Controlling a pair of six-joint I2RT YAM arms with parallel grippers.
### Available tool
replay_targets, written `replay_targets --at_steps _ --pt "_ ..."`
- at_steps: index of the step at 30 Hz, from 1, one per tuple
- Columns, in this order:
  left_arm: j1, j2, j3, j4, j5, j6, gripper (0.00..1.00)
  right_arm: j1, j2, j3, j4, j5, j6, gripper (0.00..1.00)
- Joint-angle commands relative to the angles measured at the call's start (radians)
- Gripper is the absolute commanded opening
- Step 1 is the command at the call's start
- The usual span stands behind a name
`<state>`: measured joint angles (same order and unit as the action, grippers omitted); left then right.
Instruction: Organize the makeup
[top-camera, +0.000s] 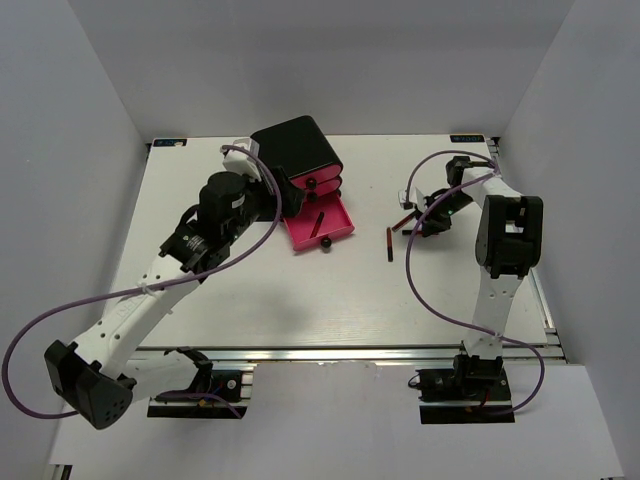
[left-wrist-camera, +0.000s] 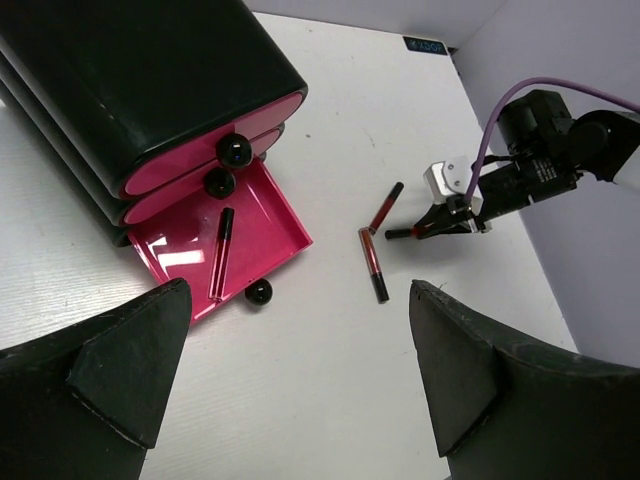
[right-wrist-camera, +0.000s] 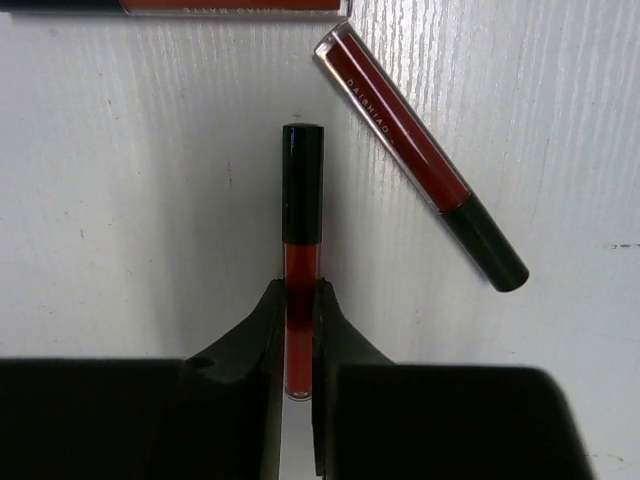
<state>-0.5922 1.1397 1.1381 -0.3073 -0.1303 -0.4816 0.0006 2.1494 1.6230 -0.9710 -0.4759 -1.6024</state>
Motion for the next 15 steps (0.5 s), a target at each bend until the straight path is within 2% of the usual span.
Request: replay_targets --at_steps 1,3,6,8,11,12,15 --pt "0.002 -0.050 -0.029 0.017 0.009 -0.029 0.98 -0.002 0.008 -0.046 -0.035 0.060 -0.011 0.07" --pt "0.002 -0.076 -0.063 0.026 0.005 -0.051 0.98 -0.002 -0.064 -0.110 -0.012 0.034 -0.013 0.00" --pt "0.002 -0.112 -0.103 0.045 -0.017 -0.080 0.98 0.004 -0.195 -0.155 -0.001 -0.068 0.008 0.00" --pt "0.003 -0.144 -0.136 0.051 -0.028 -0.091 0.98 0.061 -0.282 -0.141 -0.017 -0.148 0.051 0.00" --pt "0.005 -0.161 -0.156 0.047 -0.037 -0.101 0.98 0.175 -0.379 -0.129 0.053 -0.187 0.157 0.00" --pt "0.006 -0.162 -0.156 0.039 -0.037 -0.101 0.98 0.258 -0.394 -0.138 0.089 -0.181 0.192 0.00" --pt "0.006 -0.164 -0.153 0.028 -0.043 -0.100 0.98 0.408 -0.402 -0.176 0.273 -0.133 0.352 0.00"
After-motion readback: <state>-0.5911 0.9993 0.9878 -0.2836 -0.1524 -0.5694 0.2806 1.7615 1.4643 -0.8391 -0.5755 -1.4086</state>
